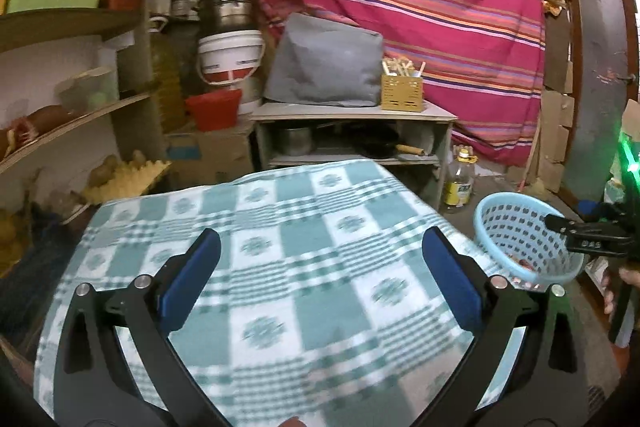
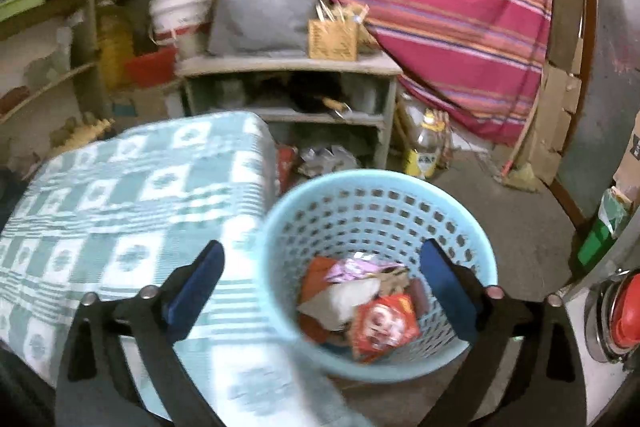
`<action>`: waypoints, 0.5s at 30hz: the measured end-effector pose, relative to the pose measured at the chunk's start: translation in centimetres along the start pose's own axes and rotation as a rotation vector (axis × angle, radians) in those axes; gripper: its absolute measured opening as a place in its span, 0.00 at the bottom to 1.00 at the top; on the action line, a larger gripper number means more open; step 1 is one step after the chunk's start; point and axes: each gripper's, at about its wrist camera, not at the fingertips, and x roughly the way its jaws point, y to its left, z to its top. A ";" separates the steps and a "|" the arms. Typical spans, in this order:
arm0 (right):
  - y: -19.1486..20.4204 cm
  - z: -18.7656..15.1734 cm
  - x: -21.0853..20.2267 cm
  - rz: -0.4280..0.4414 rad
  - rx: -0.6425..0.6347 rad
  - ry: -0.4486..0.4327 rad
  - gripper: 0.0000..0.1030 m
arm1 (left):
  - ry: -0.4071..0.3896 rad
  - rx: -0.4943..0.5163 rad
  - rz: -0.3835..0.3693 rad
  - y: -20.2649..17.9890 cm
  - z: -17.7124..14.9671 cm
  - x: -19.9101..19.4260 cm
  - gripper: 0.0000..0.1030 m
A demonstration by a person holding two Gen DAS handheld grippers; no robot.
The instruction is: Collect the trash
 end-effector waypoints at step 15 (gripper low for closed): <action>12.5 -7.6 -8.2 0.151 -0.010 -0.125 0.96 | -0.012 -0.021 0.095 4.8 -9.1 -6.0 0.95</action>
